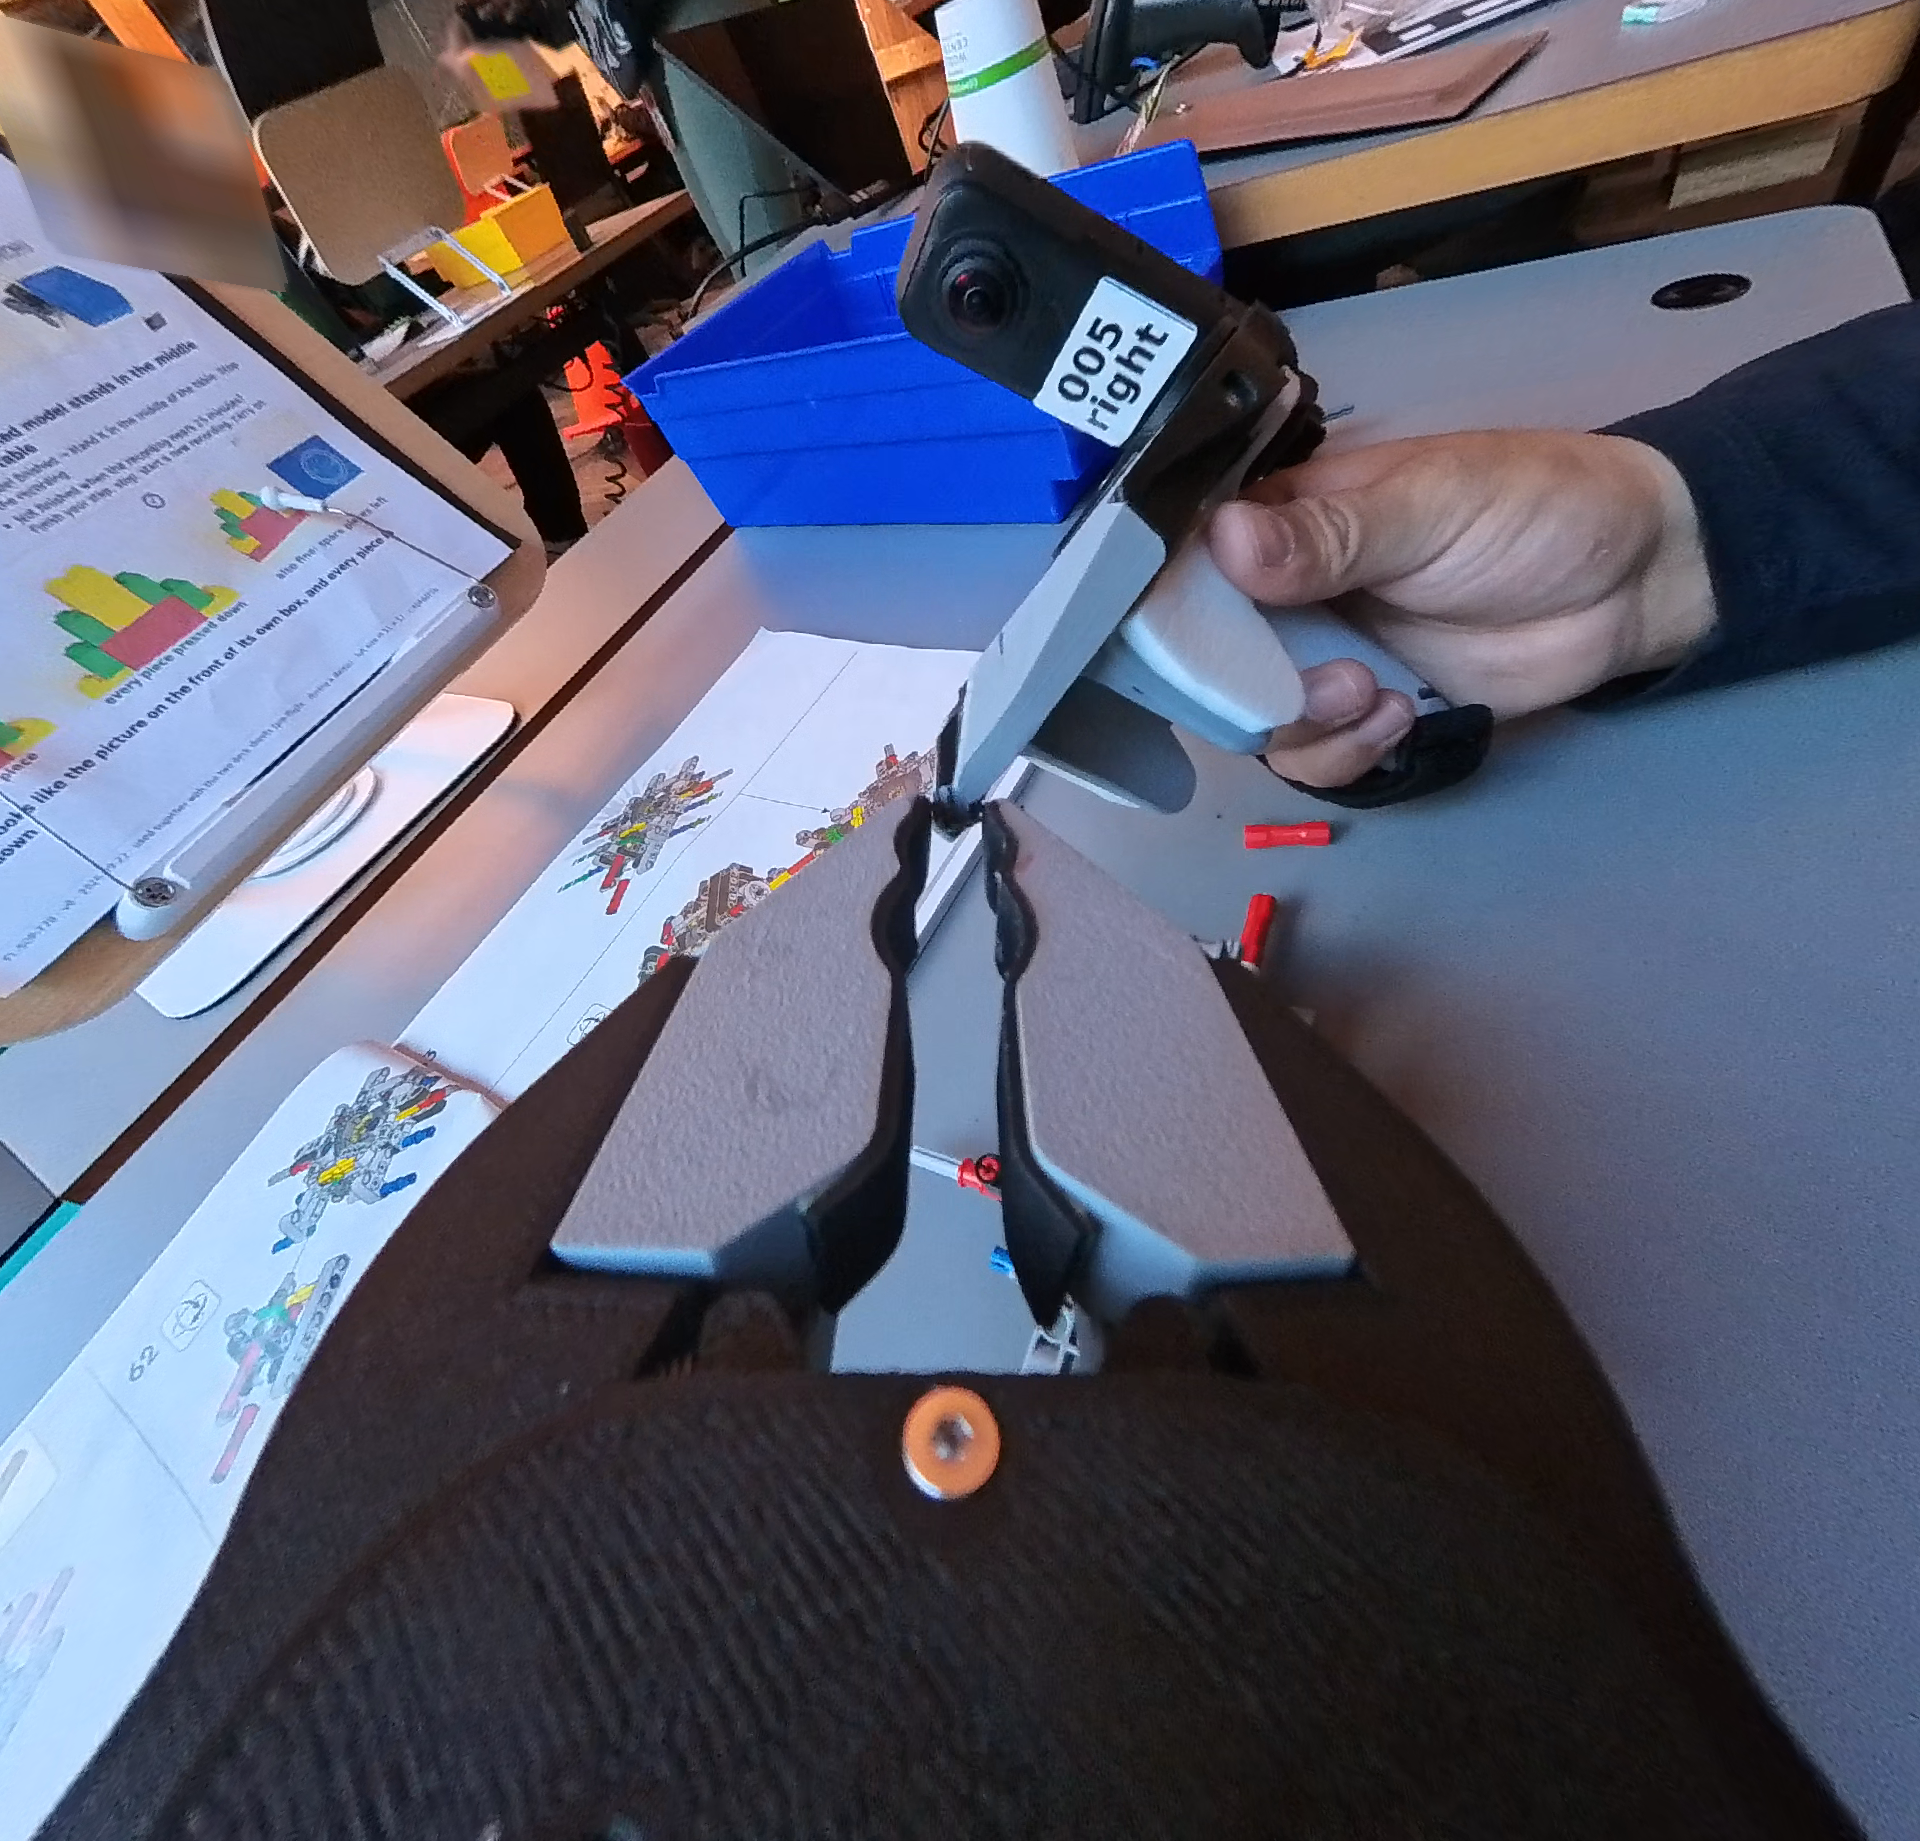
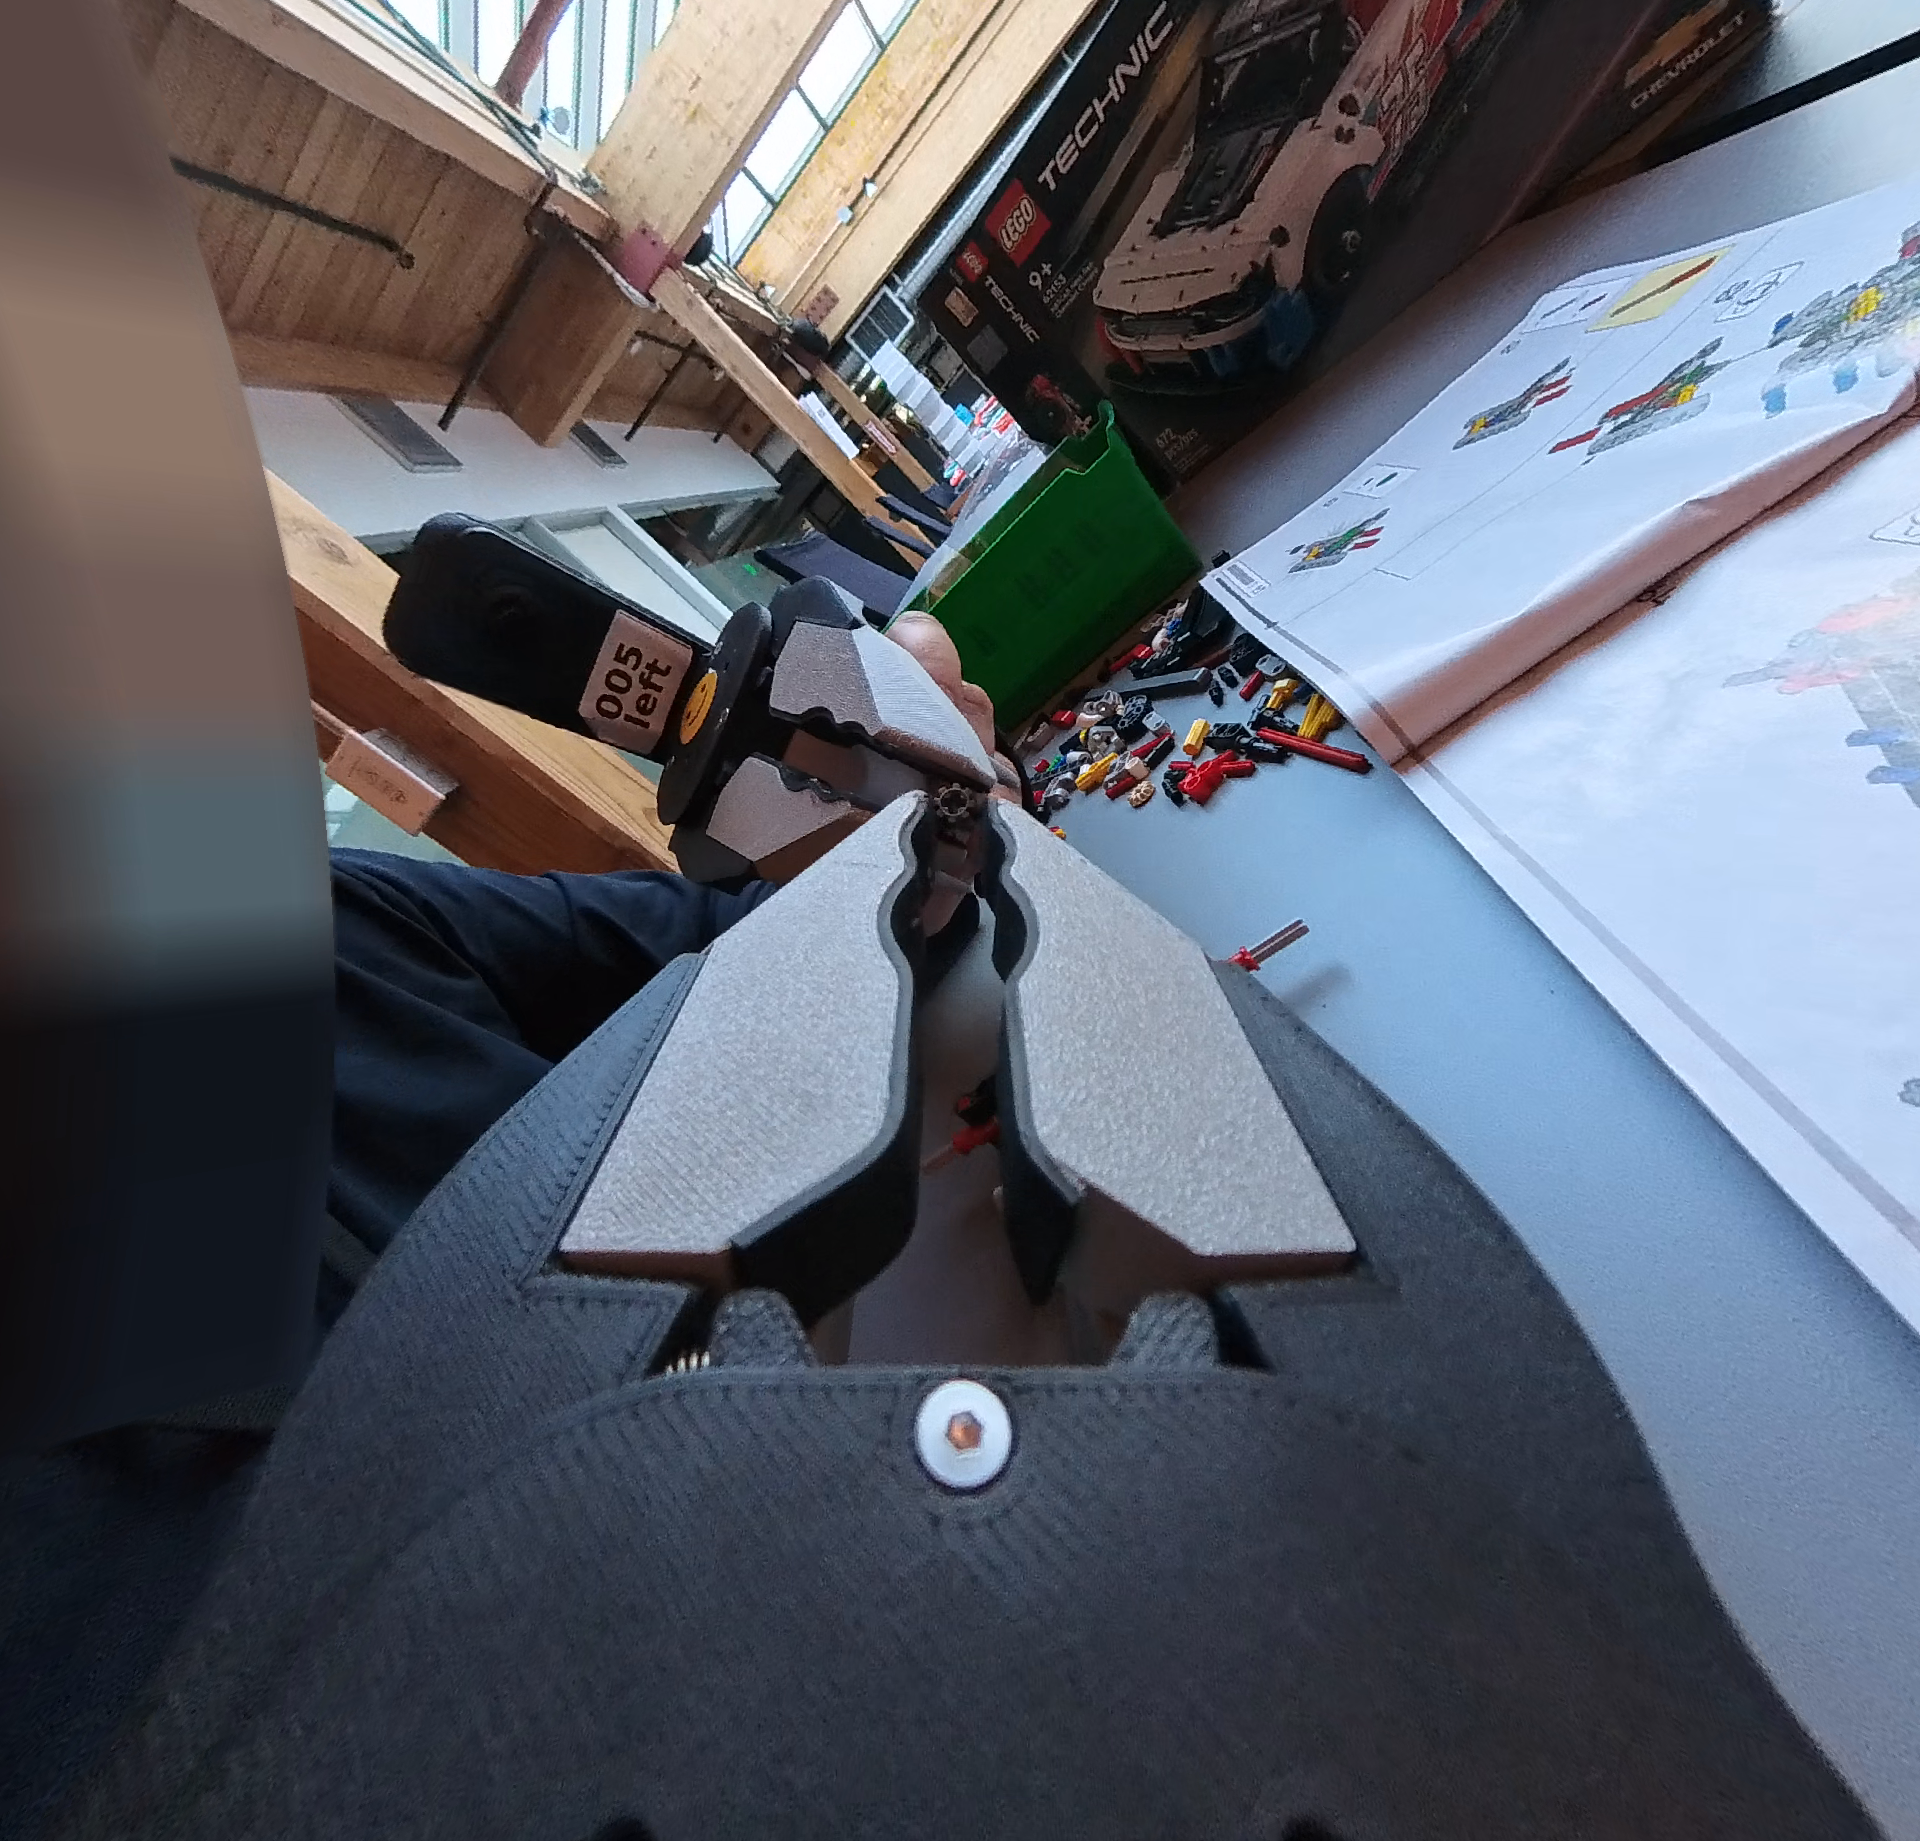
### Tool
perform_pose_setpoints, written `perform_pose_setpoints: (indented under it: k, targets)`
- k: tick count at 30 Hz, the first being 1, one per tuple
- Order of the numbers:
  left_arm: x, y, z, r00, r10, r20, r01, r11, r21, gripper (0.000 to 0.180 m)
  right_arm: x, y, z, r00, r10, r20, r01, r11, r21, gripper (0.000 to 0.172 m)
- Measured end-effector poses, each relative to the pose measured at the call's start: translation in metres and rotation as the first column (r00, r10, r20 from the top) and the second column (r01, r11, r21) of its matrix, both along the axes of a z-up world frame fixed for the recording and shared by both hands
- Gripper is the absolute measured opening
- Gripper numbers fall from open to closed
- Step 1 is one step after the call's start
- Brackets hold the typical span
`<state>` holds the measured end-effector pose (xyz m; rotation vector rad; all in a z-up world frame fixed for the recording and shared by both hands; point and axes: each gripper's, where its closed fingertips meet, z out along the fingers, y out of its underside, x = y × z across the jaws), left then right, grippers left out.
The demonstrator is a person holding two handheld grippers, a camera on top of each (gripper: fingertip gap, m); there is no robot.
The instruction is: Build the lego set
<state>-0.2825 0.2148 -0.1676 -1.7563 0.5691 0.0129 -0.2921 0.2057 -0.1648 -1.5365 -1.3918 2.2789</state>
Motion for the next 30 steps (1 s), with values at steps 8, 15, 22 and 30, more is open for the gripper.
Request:
perform_pose_setpoints:
  k: [8,15,22,30]
  targets:
    - [0.001,-0.003,-0.004,0.998,-0.048,-0.040,0.046,0.998,-0.039,0.005,0.001,-0.003,-0.003,1.000,0.011,0.006,-0.011,1.000,0.024,0.005]
    - [0.015,-0.023,-0.054,0.963,-0.270,0.012,0.254,0.891,-0.377,0.005,0.018,-0.002,-0.026,0.994,0.073,0.084,-0.097,0.937,0.335,0.010]
    - [0.031,-0.031,-0.077,0.953,-0.301,-0.005,0.257,0.821,-0.510,0.005,0.052,0.013,-0.061,0.990,0.052,0.134,-0.132,0.701,0.700,0.010]
    - [0.020,-0.035,-0.075,0.958,-0.282,-0.049,0.215,0.821,-0.528,0.005,0.056,-0.004,-0.084,0.969,0.123,0.215,-0.242,0.653,0.717,0.017]
